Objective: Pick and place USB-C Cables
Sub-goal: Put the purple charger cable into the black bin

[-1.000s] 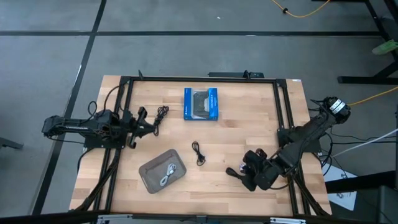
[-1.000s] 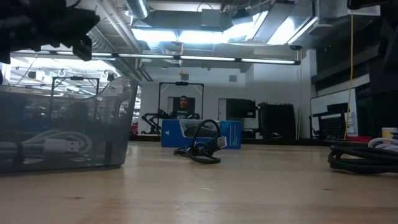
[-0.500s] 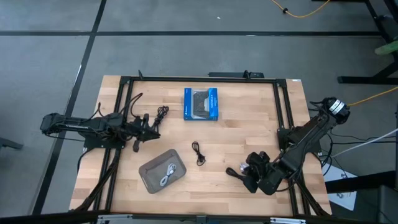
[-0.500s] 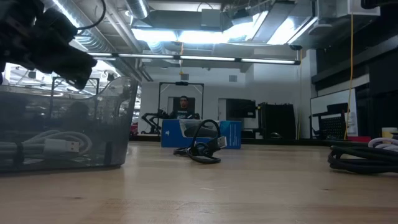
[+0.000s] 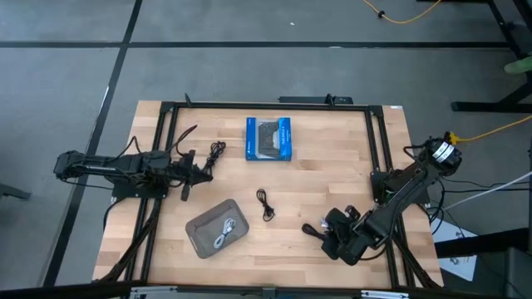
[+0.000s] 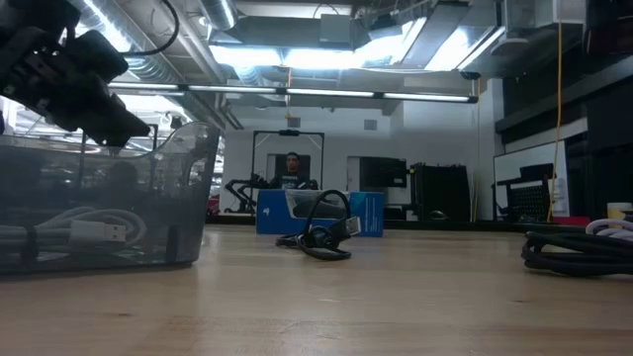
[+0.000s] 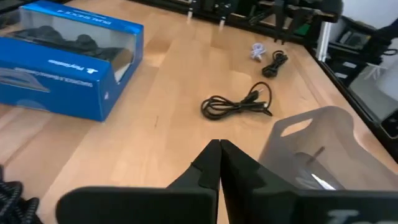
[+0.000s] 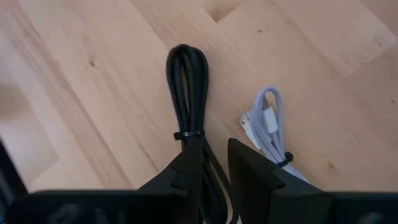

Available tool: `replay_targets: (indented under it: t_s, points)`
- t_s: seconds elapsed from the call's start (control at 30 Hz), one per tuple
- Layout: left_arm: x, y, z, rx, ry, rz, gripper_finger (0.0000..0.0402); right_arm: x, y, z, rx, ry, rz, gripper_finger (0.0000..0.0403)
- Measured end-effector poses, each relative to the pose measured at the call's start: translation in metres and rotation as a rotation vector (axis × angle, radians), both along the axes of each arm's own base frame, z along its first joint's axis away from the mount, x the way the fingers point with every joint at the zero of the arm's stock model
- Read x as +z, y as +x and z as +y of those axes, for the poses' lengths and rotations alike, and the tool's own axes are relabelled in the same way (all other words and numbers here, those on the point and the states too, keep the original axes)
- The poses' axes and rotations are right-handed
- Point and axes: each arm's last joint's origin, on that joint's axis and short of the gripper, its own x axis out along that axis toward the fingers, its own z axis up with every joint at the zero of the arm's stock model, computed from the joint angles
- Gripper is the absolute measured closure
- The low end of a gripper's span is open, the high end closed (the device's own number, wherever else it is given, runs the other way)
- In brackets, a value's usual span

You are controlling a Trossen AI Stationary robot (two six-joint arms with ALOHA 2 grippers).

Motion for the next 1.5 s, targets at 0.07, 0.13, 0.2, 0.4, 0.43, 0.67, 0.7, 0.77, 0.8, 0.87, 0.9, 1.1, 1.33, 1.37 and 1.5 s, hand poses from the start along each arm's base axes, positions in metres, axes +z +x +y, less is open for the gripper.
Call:
replay_targets:
  t_s: [0.07,0.13,0.2,0.4,0.43,0.67,0.7,0.77,0.8,0.87,0.9,1.1,1.33,1.37,1.5]
  points:
    - [0.000,0.000,0.000,-0.004,-0.002,0.000,0.0393,0.000,0.000,-0.002,-0.004,-0.011,0.010,0.0322]
    - [0.000,0.000,0.000,-0.004,-0.002,0.000,0.0387,-0.001,-0.001,-0.004,-0.006,-0.028,0.026,0.0322]
    - [0.000,0.000,0.000,-0.005,-0.002,0.000,0.0383,-0.001,-0.002,-0.006,-0.011,-0.046,0.043,0.0322]
    - [0.000,0.000,0.000,-0.004,-0.002,0.000,0.0375,-0.002,-0.001,-0.006,-0.012,-0.045,0.036,0.0322]
    - [0.000,0.000,0.000,-0.004,-0.002,0.000,0.0375,-0.002,-0.001,-0.006,-0.012,-0.045,0.036,0.0322]
    - [0.000,0.000,0.001,0.017,0.004,0.000,0.0382,-0.015,0.001,-0.004,-0.007,-0.088,0.085,0.0322]
    - [0.000,0.000,0.001,0.025,0.006,0.000,0.0382,-0.017,0.001,-0.004,-0.007,-0.092,0.097,0.0322]
    - [0.000,0.000,0.001,0.038,0.010,-0.001,0.0380,-0.022,0.000,-0.003,-0.003,-0.099,0.130,0.0322]
    - [0.000,0.000,0.001,0.044,0.013,-0.001,0.0379,-0.024,0.000,-0.003,-0.002,-0.104,0.142,0.0322]
    - [0.000,0.000,0.002,0.052,0.015,-0.001,0.0376,-0.028,0.000,-0.003,0.000,-0.111,0.166,0.0322]
    - [0.000,0.000,0.002,0.053,0.015,-0.001,0.0374,-0.030,0.000,-0.003,0.000,-0.122,0.178,0.0322]
    - [0.000,0.000,0.002,0.052,0.015,-0.002,0.0374,-0.042,0.002,-0.006,-0.014,-0.179,0.215,0.0322]
    - [0.000,0.000,0.002,0.052,0.016,-0.002,0.0376,-0.051,0.012,-0.013,-0.057,-0.201,0.239,0.0322]
    - [0.000,0.000,0.002,0.053,0.016,-0.002,0.0375,-0.052,0.014,-0.015,-0.069,-0.197,0.239,0.0322]
    - [0.000,0.000,0.002,0.052,0.016,-0.002,0.0371,-0.051,0.026,-0.024,-0.121,-0.171,0.217,0.0345]
